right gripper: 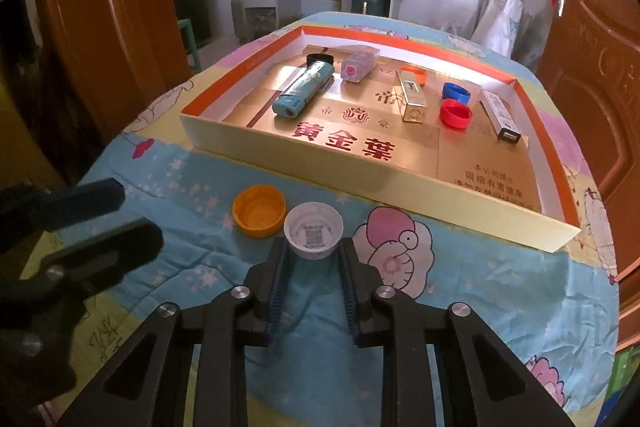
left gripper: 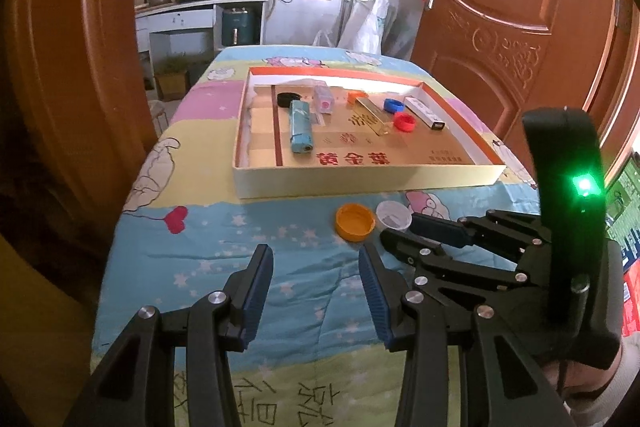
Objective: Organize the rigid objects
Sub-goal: 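Grasp the white cap with the right tool, then grasp the orange cap with the left tool while the right tool holds the white cap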
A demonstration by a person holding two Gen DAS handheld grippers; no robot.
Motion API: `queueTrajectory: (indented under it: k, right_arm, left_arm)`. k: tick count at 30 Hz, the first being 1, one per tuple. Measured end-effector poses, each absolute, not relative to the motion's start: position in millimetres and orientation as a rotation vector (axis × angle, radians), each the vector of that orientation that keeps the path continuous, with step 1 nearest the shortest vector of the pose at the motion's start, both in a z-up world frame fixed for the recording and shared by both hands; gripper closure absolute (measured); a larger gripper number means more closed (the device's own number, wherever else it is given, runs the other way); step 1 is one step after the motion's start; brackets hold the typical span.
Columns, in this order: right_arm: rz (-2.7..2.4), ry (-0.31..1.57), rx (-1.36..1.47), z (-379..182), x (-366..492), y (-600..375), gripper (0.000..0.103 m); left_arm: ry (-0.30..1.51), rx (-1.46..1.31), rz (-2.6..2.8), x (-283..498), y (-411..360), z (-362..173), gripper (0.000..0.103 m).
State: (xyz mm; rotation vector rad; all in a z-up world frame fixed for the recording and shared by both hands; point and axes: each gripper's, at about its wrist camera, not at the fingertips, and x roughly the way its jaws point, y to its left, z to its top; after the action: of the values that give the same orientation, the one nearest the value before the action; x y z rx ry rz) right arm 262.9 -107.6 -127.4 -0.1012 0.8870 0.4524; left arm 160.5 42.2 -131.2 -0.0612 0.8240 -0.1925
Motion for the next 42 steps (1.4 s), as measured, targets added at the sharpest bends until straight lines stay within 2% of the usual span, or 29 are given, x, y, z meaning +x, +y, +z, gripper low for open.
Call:
queueTrajectory:
  k: [28,31,42]
  right_arm:
    - [0.367,0.877,0.021,-113,224,-178,0.077]
    - [0.368,0.88,0.023,-114,224,-178,0.077]
    - [0.368,0.856,0.041,-104,225,-183,0.077]
  left_arm:
    - [0.907,0.005,-0.252,210,1,-162,0.058]
    - [0.907,-0.003,-0.234,211,4,-161,0.073]
    - [0.863,-0.051,-0.251,196,13,-138,0.073]
